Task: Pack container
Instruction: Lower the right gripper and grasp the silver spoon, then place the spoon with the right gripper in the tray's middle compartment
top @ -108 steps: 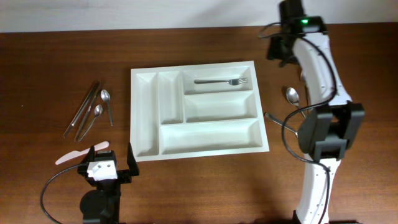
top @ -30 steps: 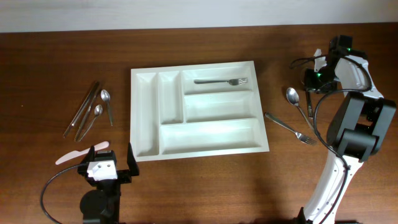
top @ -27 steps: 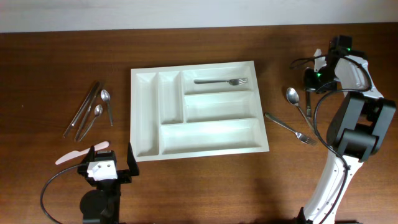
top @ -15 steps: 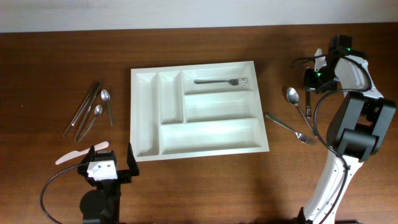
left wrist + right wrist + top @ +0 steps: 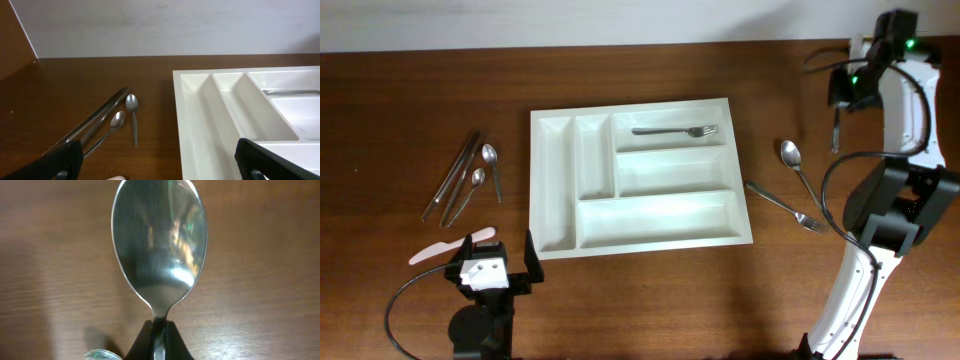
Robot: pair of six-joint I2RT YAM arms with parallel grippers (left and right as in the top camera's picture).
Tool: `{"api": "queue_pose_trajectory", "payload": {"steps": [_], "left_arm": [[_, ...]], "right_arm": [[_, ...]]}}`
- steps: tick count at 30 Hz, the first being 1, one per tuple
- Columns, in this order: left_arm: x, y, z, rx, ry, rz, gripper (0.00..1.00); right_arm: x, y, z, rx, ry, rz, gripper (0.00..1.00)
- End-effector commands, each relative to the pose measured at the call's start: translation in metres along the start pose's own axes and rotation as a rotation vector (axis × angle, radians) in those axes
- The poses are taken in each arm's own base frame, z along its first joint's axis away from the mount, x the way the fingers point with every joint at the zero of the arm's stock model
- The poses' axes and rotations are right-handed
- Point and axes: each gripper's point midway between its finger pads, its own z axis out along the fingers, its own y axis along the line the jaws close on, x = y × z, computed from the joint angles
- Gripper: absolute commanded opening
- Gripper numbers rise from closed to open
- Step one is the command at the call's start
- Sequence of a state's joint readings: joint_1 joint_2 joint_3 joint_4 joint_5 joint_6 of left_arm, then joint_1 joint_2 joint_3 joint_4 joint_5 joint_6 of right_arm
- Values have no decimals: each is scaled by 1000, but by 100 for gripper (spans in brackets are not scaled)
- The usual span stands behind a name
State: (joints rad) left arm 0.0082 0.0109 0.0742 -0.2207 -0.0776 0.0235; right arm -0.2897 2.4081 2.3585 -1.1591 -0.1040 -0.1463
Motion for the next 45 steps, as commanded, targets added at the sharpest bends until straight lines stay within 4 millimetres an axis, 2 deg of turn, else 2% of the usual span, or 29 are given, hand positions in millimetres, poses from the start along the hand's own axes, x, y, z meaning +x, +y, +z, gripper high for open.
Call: {"api": "queue_pose_trajectory", "payload": {"steps": [1, 7, 13, 18, 21, 29, 33, 36, 39, 41, 45], "left_arm": [[2, -1, 1, 8, -1, 15, 99], [2, -1, 1, 8, -1, 15, 99], [2, -1, 1, 8, -1, 15, 99], [2, -1, 1, 8, -1, 15, 99], [2, -1, 1, 8, -1, 15, 99], [2, -1, 1, 8, -1, 15, 99], [2, -1, 1, 8, -1, 15, 99], [2, -1, 1, 8, -1, 14, 99], [2, -1, 1, 8, -1, 15, 99], [2, -1, 1, 8, -1, 15, 99], [2, -1, 1, 8, -1, 14, 99]], "right_arm": [[-21, 39, -30, -102, -76, -152, 4], [-12, 121, -44, -338, -96, -448, 4], [19, 207, -56, -540, -87, -754, 4], [60, 262, -64, -632, -41, -1067, 4], [85, 282, -68, -681, -6, -1222, 4], [139, 310, -70, -814, 89, -1465, 4], [164, 317, -58, -879, 137, -1533, 4], [178, 320, -41, -898, 168, -1532, 4], [188, 322, -26, -920, 173, -1523, 4], [191, 324, -22, -938, 166, -1512, 4], [186, 328, -19, -931, 131, -1520, 4]]}}
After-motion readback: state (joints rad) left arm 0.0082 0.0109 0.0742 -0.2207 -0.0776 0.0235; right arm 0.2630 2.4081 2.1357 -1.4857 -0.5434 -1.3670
